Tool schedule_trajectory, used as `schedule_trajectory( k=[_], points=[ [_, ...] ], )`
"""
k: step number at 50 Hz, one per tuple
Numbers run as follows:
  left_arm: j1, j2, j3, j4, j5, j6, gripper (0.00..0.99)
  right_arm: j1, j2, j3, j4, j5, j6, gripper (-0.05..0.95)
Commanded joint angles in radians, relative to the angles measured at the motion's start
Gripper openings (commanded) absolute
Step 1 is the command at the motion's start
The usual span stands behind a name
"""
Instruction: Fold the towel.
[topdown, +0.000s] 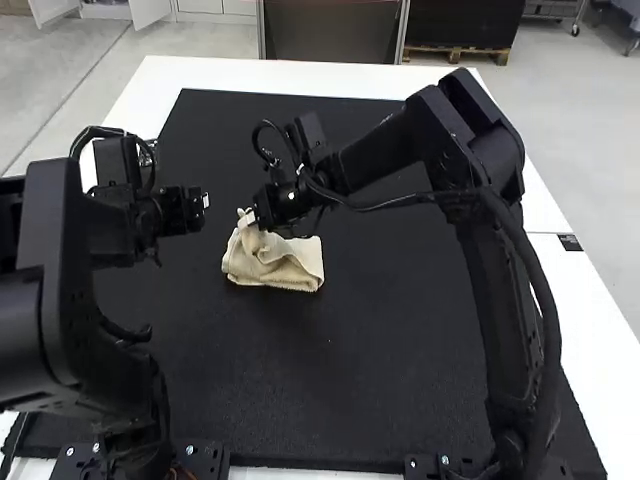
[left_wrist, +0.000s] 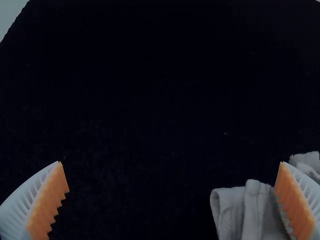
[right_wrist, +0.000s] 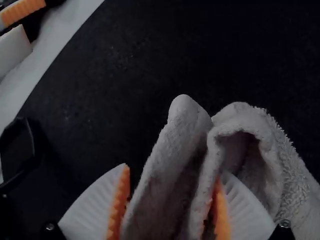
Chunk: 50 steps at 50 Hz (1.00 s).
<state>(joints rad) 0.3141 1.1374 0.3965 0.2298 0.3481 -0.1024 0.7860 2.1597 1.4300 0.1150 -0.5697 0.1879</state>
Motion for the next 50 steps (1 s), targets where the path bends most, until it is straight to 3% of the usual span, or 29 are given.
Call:
schedule_trajectory(
  k=[1,5,12,13,15,17,28,50],
  points=[
    [0.006,-0.024,-0.005,0.009,0.012,-0.008,0.970,0.006,-0.011,0.040,0.003,-0.042,0.018,0.54],
    [0.006,-0.024,-0.005,0.011,0.012,-0.008,0.970,-0.001,-0.032,0.044,-0.005,-0.048,0.018,0.61],
    [0.006,-0.024,-0.005,0.009,0.012,-0.008,0.970,-0.036,-0.086,0.044,-0.005,-0.053,0.035,0.59],
    [0.006,-0.024,-0.005,0.009,0.012,-0.008,0.970,-0.042,-0.093,0.041,-0.005,-0.062,0.036,0.52],
    [0.006,-0.024,-0.005,0.009,0.012,-0.006,0.970,-0.053,-0.106,0.035,-0.017,-0.079,0.036,0.28],
    [0.006,-0.024,-0.005,0.011,0.011,-0.008,0.970,-0.065,-0.116,0.023,-0.031,-0.111,0.036,-0.02],
    [0.003,-0.024,-0.005,0.017,0.006,-0.008,0.970,-0.080,-0.121,-0.051,-0.071,-0.122,-0.004,-0.02],
    [0.005,-0.024,-0.005,0.022,0.008,-0.008,0.970,-0.060,-0.043,-0.088,0.014,-0.124,-0.011,-0.02]
  ],
)
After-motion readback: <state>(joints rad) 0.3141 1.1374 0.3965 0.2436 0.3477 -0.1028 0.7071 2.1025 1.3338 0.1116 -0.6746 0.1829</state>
